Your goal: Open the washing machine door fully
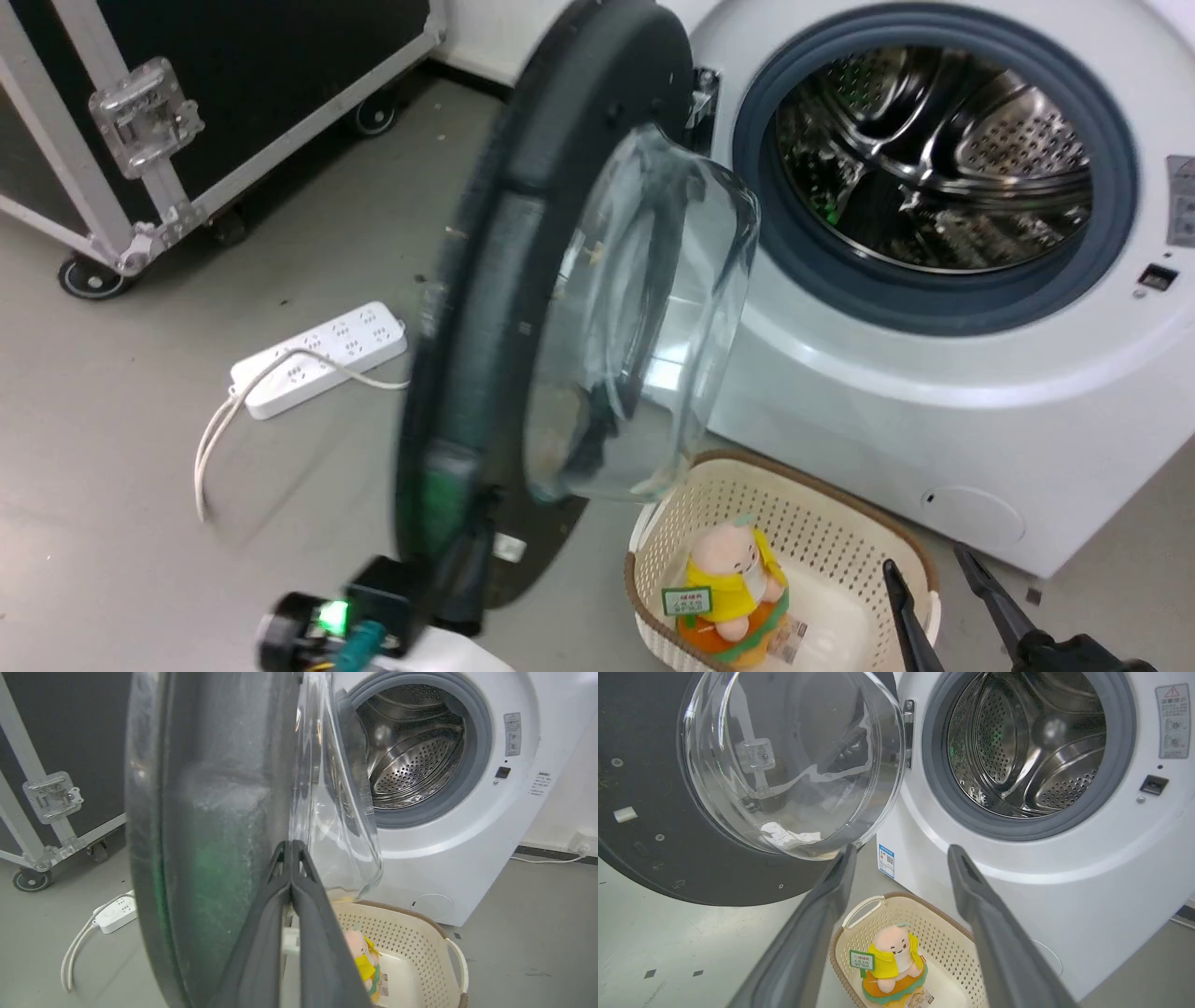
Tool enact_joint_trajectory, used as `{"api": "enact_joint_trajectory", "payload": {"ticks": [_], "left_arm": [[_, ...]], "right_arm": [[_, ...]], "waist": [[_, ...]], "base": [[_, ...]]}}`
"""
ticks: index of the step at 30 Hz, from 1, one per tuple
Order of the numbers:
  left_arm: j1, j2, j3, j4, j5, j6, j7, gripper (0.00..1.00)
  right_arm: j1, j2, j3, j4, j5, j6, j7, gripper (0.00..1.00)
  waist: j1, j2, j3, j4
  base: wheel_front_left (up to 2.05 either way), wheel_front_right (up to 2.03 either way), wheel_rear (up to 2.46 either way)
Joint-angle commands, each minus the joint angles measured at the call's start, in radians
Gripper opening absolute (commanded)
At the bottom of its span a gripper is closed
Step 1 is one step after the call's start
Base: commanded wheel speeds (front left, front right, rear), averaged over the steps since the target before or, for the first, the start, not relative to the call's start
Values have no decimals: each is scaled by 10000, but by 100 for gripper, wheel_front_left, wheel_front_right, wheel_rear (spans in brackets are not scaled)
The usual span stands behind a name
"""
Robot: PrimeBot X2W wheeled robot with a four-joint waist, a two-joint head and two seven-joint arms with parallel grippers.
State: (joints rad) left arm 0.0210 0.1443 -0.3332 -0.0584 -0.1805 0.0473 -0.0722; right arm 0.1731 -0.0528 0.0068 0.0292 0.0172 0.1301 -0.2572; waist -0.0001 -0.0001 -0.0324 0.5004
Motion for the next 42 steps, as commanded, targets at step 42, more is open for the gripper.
{"api": "enact_joint_trajectory", "payload": {"ticks": [42], "left_arm": [[-4984,2907,4153,5873,-1696,-264,-1817,0]], "right_arm": [[-1185,-894,-254,-255,-510,6,-45,100]], "waist": [[1,1,2530,-1214]], "base": [[0,0,0]]}}
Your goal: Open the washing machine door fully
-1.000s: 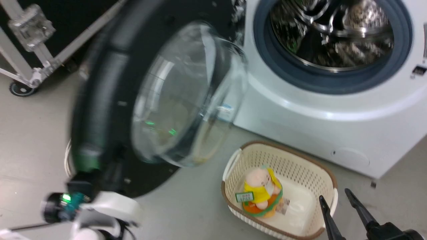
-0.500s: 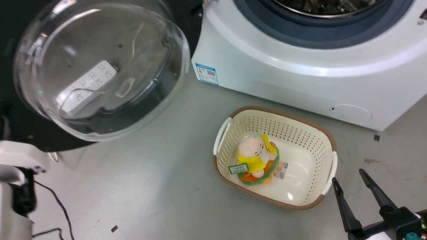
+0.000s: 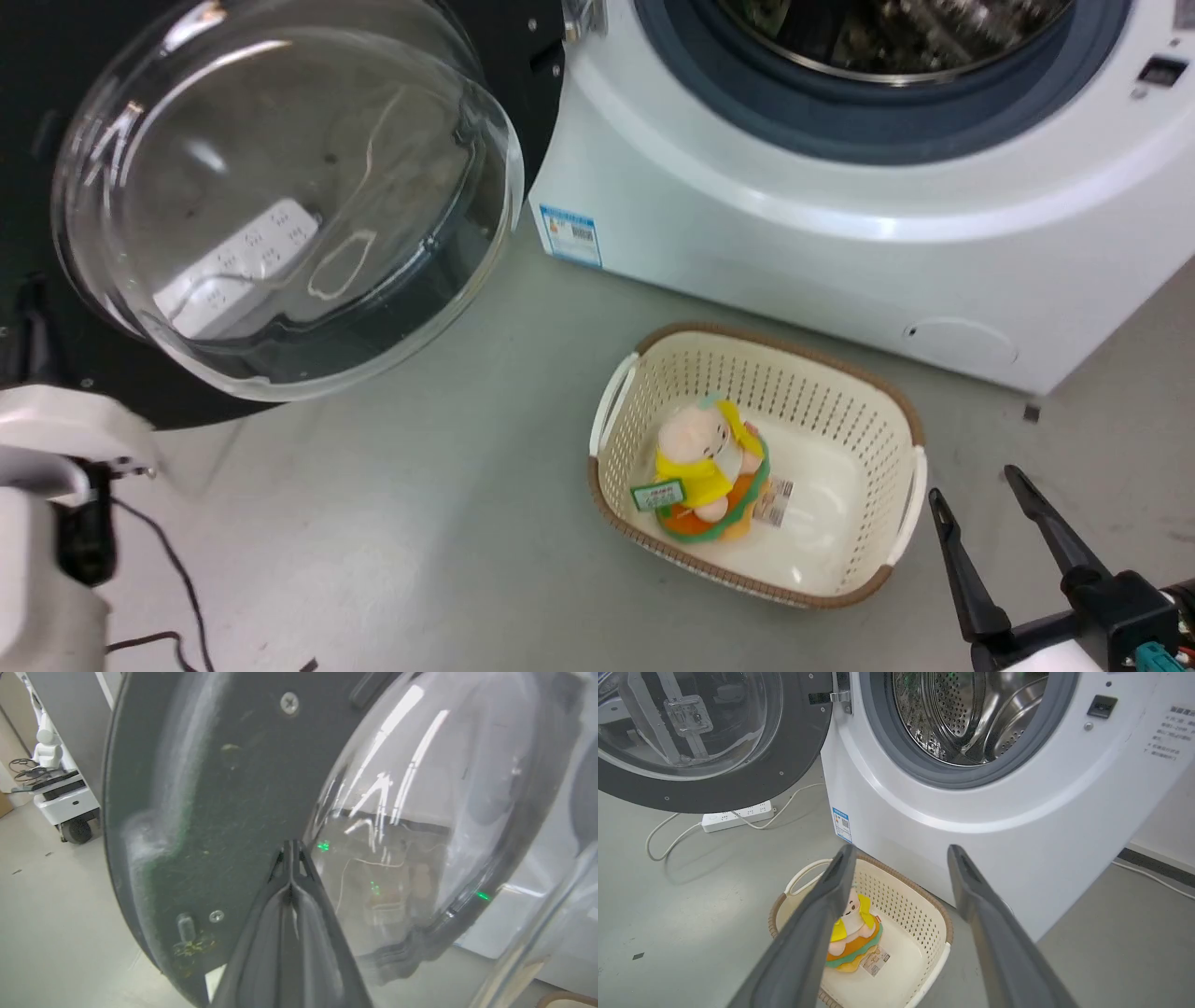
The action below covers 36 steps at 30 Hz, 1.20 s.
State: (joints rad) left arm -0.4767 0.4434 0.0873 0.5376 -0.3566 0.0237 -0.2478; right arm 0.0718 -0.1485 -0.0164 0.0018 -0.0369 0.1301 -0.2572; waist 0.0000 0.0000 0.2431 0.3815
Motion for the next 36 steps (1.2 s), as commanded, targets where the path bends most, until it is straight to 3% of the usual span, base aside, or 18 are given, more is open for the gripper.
{"api": "enact_joint_trajectory", "payload": {"ticks": [1,7,15,20,25,32,33,34,35,36], "left_arm": [[63,-177,-132,-231,110,-57,-78,0],[828,-904,-796,-1560,397,-162,-119,0],[2656,-2075,-1525,-3585,271,28,-86,0],[3653,-2650,-1916,-4162,188,96,-94,0],[4506,-2947,-2532,-4362,772,153,-127,0],[5062,-3153,-2622,-4745,1294,182,-136,0],[5212,-3186,-2634,-4778,1491,166,-137,18],[5269,-3196,-2636,-4789,1604,170,-137,50],[5269,-3196,-2636,-4789,1604,170,-137,50],[5358,-3240,-2603,-4812,1762,177,-137,100]], "right_arm": [[-177,109,-53,26,50,6,-45,100],[-134,356,-213,72,194,6,-45,100],[-142,682,-501,-96,267,6,-45,100],[-31,786,-535,-250,252,6,-45,100],[130,886,-365,-361,223,6,-45,100],[331,953,-318,-350,266,6,-45,100],[422,964,-329,-333,287,6,-45,100],[464,968,-323,-321,295,6,-45,100],[464,968,-323,-321,295,6,-45,100],[527,973,-323,-305,313,6,-45,100]], "waist": [[0,0,-370,-47],[0,0,-1301,-337],[0,0,-2350,-1415],[0,0,-2630,-1994],[0,0,-2676,-2623],[0,0,-2668,-3225],[0,0,-2665,-3388],[0,0,-2657,-3468],[0,0,-2657,-3468],[0,0,-2634,-3589]], "base": [[0,0,0],[0,0,0],[0,0,0],[0,0,0],[0,0,0],[0,0,0],[0,0,0],[0,0,0],[0,0,0],[0,0,0]]}}
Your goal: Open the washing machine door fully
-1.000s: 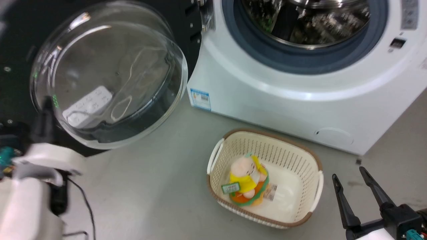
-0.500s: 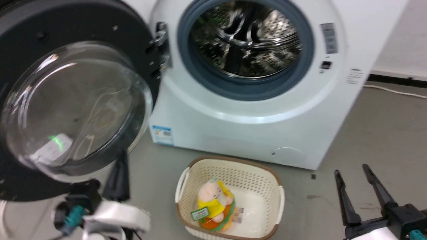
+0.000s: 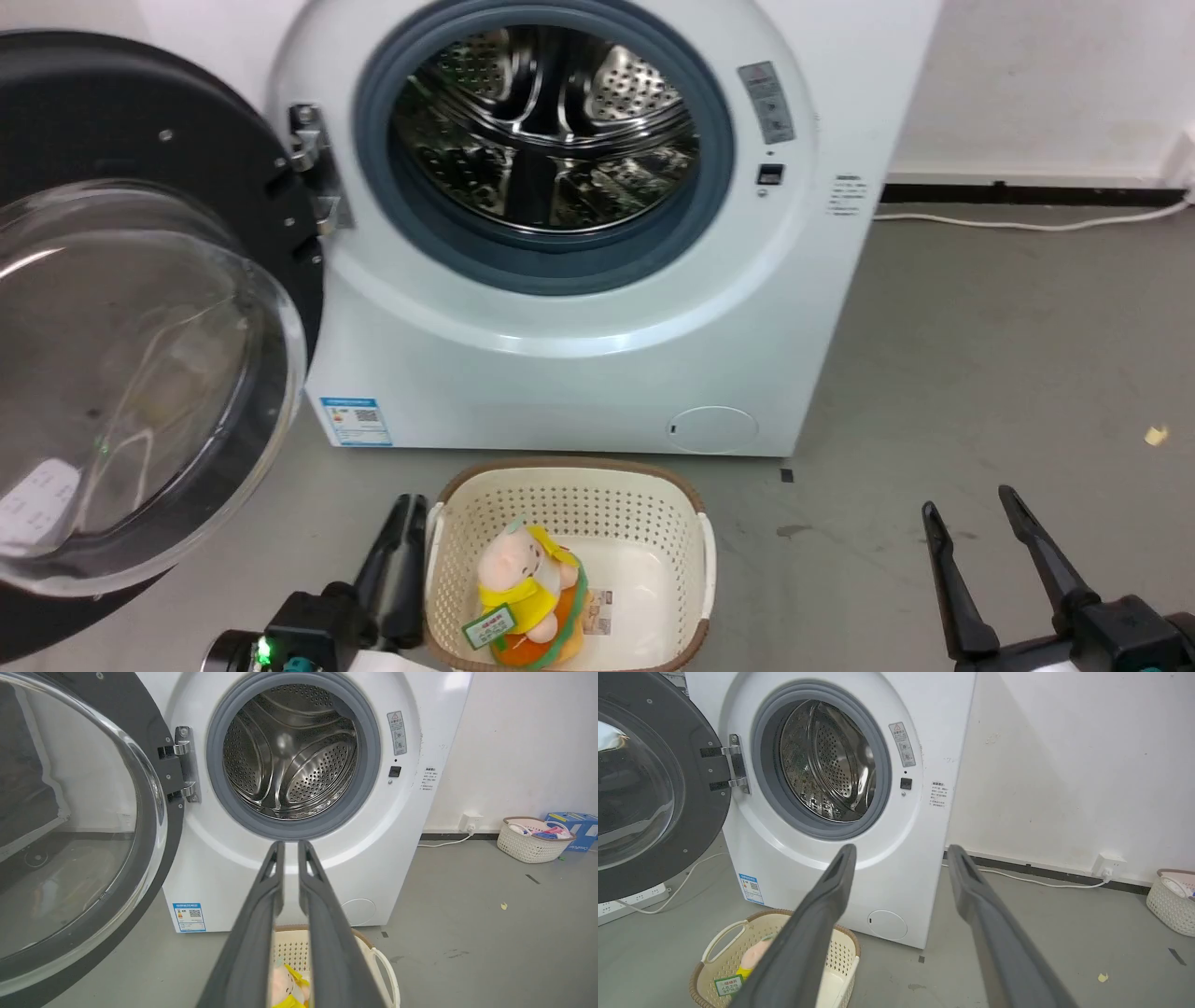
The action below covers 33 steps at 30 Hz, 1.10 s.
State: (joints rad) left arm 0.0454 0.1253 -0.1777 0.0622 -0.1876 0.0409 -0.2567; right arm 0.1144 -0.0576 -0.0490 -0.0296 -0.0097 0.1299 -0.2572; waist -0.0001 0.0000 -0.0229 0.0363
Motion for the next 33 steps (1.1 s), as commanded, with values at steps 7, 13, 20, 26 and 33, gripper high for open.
{"api": "enact_joint_trajectory", "payload": {"ticks": [7,13,20,26,33], "left_arm": [[353,-197,128,28,416,-45,-50,100],[477,-370,251,145,634,-128,-50,100],[405,-495,307,275,813,-294,-51,100],[377,-561,355,311,854,-313,-51,100],[367,-624,411,319,818,-375,-51,100]], "right_arm": [[164,71,9,111,154,8,-45,100],[180,72,27,244,245,8,-46,100],[162,73,120,335,205,8,-46,100],[181,73,147,333,170,8,-46,100],[190,73,115,351,160,8,-46,100]], "waist": [[1,0,95,-377],[1,0,103,-438],[1,0,93,-303],[1,0,98,-248],[1,0,87,-172]], "base": [[0,0,0],[0,0,0],[0,0,0],[0,0,0],[0,0,0]]}}
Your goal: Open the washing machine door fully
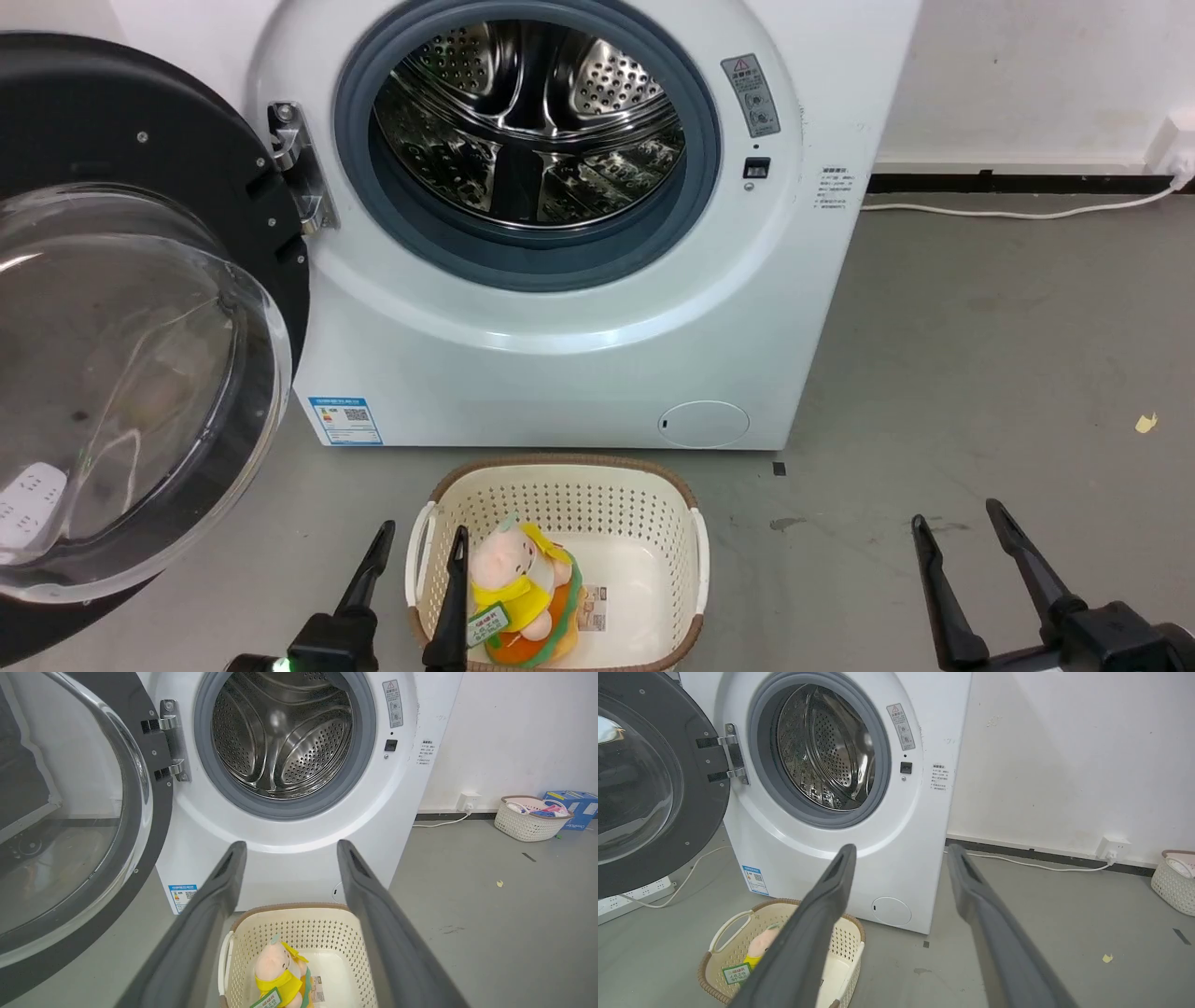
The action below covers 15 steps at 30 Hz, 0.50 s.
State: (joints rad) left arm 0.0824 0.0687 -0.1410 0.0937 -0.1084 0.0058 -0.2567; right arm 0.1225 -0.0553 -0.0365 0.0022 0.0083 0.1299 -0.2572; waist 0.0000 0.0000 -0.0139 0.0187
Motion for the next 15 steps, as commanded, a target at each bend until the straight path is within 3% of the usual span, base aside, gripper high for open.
{"api": "enact_joint_trajectory", "payload": {"ticks": [1,6,7,15], "left_arm": [[-5,-65,50,2,32,-31,-51,100],[4,-101,84,-26,-152,-209,-51,100],[0,-82,52,-6,-153,-201,0,0],[-21,-89,37,-23,-125,-175,71,0]], "right_arm": [[106,50,-7,37,-11,8,-46,100],[102,51,-15,79,14,8,-46,100],[0,2,-11,59,2,0,0,0],[-35,1,3,56,0,0,73,0]], "waist": [[0,0,-2,11],[0,0,12,37],[0,0,13,39],[0,0,17,34]], "base": [[0,0,0],[0,0,0],[0,0,0],[0,0,0]]}}
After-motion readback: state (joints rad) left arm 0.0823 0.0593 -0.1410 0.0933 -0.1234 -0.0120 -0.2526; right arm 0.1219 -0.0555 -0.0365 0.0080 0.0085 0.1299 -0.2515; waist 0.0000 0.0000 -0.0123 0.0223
